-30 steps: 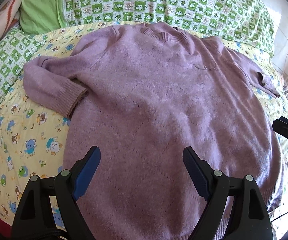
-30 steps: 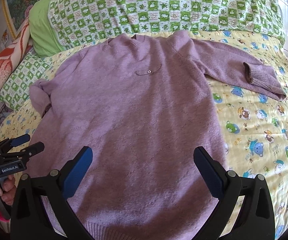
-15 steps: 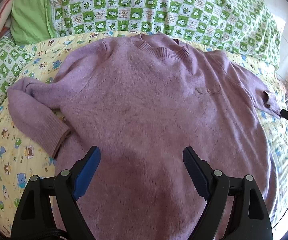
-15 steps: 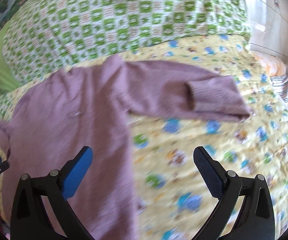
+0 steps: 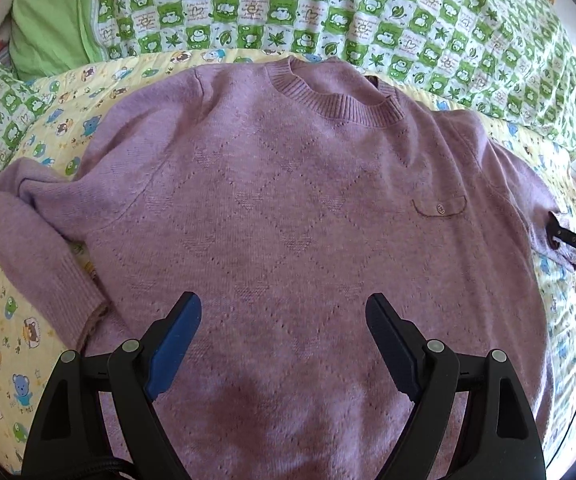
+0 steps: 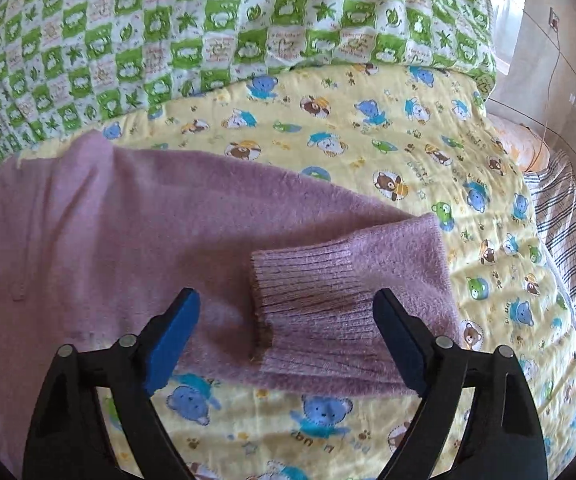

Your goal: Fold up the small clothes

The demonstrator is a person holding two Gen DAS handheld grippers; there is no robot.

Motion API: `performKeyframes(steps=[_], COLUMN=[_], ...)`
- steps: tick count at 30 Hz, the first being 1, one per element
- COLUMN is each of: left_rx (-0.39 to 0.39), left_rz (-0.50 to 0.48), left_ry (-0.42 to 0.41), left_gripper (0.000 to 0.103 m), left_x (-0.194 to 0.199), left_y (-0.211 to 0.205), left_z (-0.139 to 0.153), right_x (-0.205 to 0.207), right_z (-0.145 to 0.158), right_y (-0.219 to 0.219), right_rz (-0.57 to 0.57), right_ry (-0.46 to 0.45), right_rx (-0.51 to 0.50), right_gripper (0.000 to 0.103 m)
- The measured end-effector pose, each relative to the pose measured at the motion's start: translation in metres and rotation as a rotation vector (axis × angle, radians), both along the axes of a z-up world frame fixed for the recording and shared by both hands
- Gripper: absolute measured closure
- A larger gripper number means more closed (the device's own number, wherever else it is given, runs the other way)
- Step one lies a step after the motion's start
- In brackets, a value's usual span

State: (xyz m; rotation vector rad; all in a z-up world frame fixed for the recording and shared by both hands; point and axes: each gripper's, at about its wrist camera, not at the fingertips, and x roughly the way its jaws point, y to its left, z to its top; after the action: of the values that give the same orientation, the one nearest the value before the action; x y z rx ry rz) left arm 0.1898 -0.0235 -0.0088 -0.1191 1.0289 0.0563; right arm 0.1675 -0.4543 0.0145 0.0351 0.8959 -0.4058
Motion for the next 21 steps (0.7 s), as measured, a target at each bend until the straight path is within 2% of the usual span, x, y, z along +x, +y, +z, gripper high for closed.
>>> performKeyframes(steps=[1,3,4,5,6,8,9,12,15,18,21], left_rx=[0.002,0.006,0.01,0.011,0.011,0.008,0.007,-0.005,-0.017,-0.03,-0.04], left_rz=[-0.002,-0.005,-0.005,-0.005,-0.005,-0.004,-0.001,0.01,0.027,0.05,0.08], left_ry=[0.007,0.021,0.024,0.031,0.032,0.039,0.039,0.021,0.007,-0.004,-0.011], left_gripper=[0.018,0.018,0.018,0.018,0.018,0.018,0.018,0.018,0.018,0.018,0.018], left_x=[0.002,0.008,0.009,0.011,0.012,0.013,0.014,0.013,0.009,0.002,-0.007], left_y=[-0.001,-0.002,-0.002,-0.002,-0.001,0.0,0.002,0.009,0.018,0.031,0.044], left_z=[-0.003,-0.009,-0.01,-0.013,-0.015,-0.016,-0.016,-0.01,-0.001,0.007,0.012], right_x=[0.003,0.007,0.006,0.005,0.003,-0.002,-0.006,-0.014,-0.008,0.013,0.039], right_z=[-0.006,-0.018,-0.021,-0.021,-0.018,-0.006,0.002,0.037,0.065,0.076,0.066], right_y=[-0.004,-0.014,-0.018,-0.021,-0.023,-0.023,-0.021,0.003,0.051,0.117,0.182], right_rz=[-0.003,-0.008,-0.005,-0.004,-0.005,-0.009,-0.008,0.058,0.182,0.339,0.466], right_ry=[0.026,0.075,0.082,0.076,0.067,0.037,0.009,-0.109,-0.186,-0.201,-0.176], right_rx=[-0.005,-0.019,-0.01,0.001,0.006,0.036,0.062,0.166,0.276,0.395,0.489], right_gripper=[0.022,0.038,0.042,0.052,0.066,0.084,0.088,0.09,0.09,0.09,0.09])
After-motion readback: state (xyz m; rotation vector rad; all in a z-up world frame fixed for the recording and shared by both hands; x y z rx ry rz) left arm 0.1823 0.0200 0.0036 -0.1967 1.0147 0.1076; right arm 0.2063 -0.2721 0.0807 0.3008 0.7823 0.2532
